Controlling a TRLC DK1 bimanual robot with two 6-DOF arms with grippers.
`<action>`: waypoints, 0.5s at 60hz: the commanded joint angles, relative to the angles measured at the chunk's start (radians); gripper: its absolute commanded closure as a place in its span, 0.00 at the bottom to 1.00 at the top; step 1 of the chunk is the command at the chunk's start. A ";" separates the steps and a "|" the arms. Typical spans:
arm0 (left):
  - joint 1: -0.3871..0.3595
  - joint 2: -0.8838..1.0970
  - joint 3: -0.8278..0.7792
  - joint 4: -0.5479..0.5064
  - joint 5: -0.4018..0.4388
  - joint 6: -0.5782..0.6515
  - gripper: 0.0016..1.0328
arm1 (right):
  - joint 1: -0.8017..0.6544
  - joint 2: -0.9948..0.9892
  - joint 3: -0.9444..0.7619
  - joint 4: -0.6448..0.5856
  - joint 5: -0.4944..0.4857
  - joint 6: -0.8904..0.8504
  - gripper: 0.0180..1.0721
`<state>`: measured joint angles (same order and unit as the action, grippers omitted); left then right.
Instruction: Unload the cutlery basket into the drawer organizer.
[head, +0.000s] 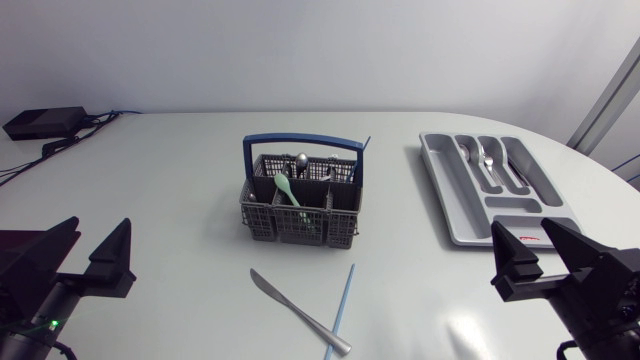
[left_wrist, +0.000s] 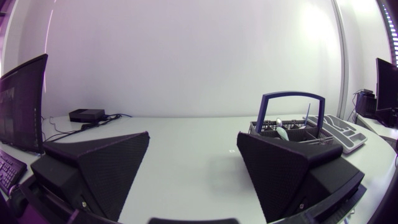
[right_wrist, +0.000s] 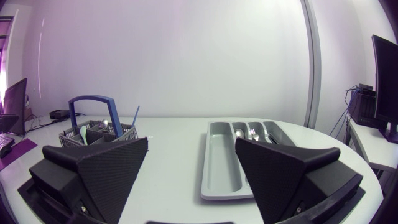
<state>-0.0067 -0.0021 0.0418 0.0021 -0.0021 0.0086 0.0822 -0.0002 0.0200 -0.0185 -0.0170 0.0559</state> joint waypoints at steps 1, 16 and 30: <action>0.002 -0.009 -0.040 -0.017 -0.004 -0.039 0.04 | -0.002 -0.004 -0.020 0.006 0.005 0.013 0.04; 0.011 -0.012 -0.037 -0.004 -0.012 -0.055 0.04 | -0.027 -0.007 -0.020 0.012 0.012 -0.010 0.04; 0.014 0.002 0.053 -0.050 -0.026 -0.055 0.04 | -0.009 -0.004 0.006 0.014 0.023 -0.011 0.04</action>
<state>-0.0002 -0.0021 0.0547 -0.0227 -0.0147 -0.0269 0.0635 -0.0002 0.0200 -0.0181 -0.0017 0.0509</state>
